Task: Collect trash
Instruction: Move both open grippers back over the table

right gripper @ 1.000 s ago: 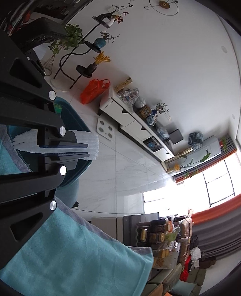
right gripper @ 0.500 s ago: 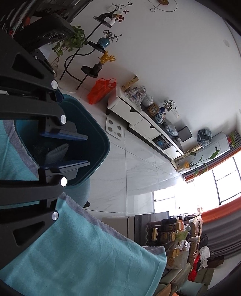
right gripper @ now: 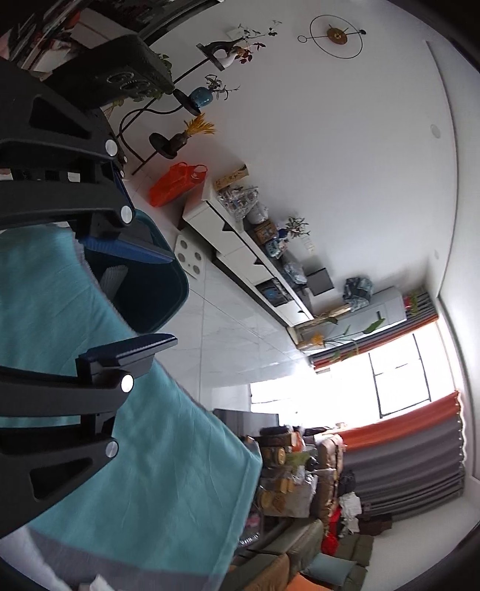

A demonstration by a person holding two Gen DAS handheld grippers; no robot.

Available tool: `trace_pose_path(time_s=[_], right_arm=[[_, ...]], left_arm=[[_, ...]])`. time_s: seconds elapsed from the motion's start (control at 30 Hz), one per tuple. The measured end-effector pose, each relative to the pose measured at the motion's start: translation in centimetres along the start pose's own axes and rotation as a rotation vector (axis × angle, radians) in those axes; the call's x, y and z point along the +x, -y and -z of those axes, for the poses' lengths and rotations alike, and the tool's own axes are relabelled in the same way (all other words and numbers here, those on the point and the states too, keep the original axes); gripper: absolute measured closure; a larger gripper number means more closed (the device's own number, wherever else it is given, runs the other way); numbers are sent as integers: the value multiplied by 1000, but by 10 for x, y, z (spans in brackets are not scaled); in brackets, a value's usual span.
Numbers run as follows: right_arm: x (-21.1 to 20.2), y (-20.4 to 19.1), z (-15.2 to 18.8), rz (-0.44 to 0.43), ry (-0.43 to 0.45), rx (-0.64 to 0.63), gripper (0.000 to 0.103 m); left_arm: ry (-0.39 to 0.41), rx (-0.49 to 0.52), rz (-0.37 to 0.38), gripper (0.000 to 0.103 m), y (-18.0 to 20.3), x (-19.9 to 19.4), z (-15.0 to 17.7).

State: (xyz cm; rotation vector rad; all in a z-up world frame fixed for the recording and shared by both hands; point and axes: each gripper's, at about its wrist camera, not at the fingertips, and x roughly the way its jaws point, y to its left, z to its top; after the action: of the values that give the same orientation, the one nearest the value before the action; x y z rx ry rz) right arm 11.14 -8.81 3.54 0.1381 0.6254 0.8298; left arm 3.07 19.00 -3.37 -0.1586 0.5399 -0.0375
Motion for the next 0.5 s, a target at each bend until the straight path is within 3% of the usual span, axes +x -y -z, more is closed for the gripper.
trace_pose_path(time_s=[0.13, 0.3, 0.5], right_arm=[[-48, 16, 11, 46, 52, -26, 62], [-108, 49, 34, 165, 91, -5, 62], [-157, 84, 61, 301, 105, 90, 62]], left_arm=[[-13, 63, 109, 37, 45, 4, 5], [-70, 123, 251, 36, 93, 24, 14], [-137, 153, 343, 36, 131, 47, 26]])
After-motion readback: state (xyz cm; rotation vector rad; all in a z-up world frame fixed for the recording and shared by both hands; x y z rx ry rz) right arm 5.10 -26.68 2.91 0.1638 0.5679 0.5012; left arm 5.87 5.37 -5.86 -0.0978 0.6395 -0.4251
